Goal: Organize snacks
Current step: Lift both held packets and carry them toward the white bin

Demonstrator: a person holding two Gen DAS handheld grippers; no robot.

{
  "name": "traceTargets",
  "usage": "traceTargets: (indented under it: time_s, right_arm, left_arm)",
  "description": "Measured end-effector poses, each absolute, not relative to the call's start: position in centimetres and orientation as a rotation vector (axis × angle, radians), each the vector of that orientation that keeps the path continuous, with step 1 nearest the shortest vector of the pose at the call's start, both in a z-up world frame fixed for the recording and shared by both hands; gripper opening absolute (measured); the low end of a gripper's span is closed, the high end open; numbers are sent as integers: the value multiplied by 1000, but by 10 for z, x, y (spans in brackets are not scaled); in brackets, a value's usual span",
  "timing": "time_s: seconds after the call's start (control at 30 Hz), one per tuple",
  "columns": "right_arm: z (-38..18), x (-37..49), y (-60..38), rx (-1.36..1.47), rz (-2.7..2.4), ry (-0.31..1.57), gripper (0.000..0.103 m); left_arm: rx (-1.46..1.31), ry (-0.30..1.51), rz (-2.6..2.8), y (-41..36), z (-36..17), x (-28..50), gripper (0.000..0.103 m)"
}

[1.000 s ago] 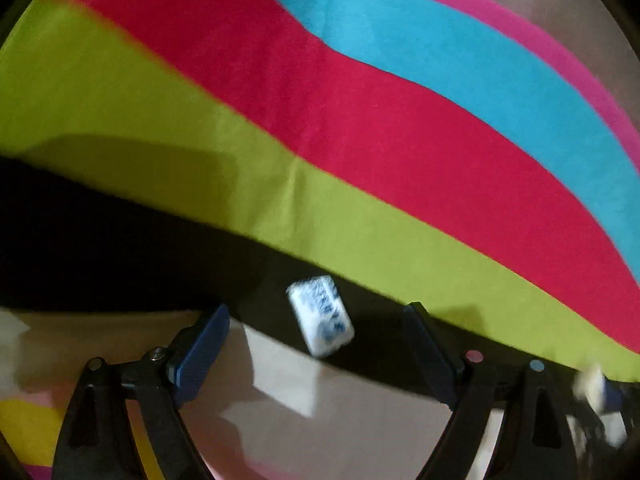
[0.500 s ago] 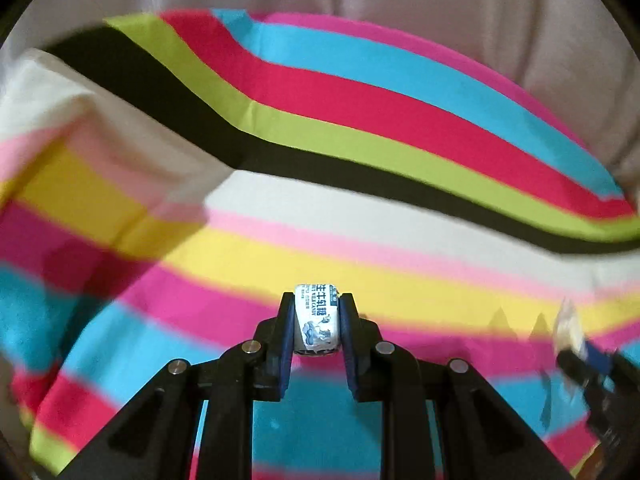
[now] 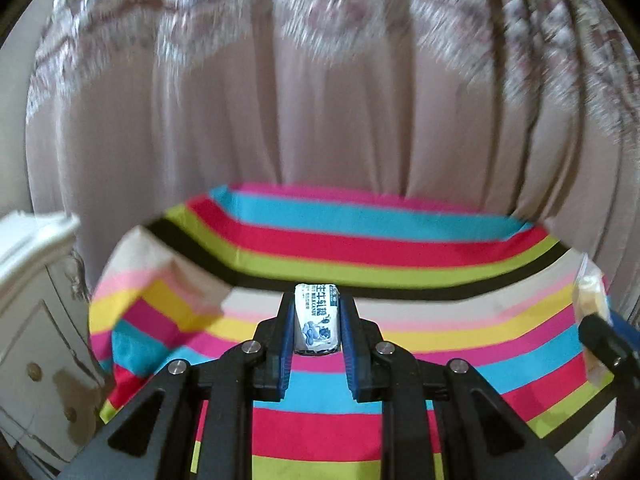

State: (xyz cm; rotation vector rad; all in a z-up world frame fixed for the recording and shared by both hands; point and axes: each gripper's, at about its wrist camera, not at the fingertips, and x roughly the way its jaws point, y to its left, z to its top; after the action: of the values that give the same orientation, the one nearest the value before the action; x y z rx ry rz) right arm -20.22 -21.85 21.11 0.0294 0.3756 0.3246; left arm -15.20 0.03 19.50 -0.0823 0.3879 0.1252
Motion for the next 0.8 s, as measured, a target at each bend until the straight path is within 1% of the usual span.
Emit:
traceTargets:
  time_s: [0.17,0.33,0.5,0.8]
  right_arm:
    - [251,-244,-213,6,301,264,40]
    - [275,-275,-218,-14,281,210,40]
    - [285,-310,-220,-21,275,187,40]
    - [301,-345,-236,-34,242,128,40]
  left_arm:
    - [-73,299,75,-16,227,-184,22]
    - [-59,245,36,-29,251,-219,22]
    - [-40,202,6,-39,263,-247,22]
    - [-19,153,-28,-50,275,-269,22]
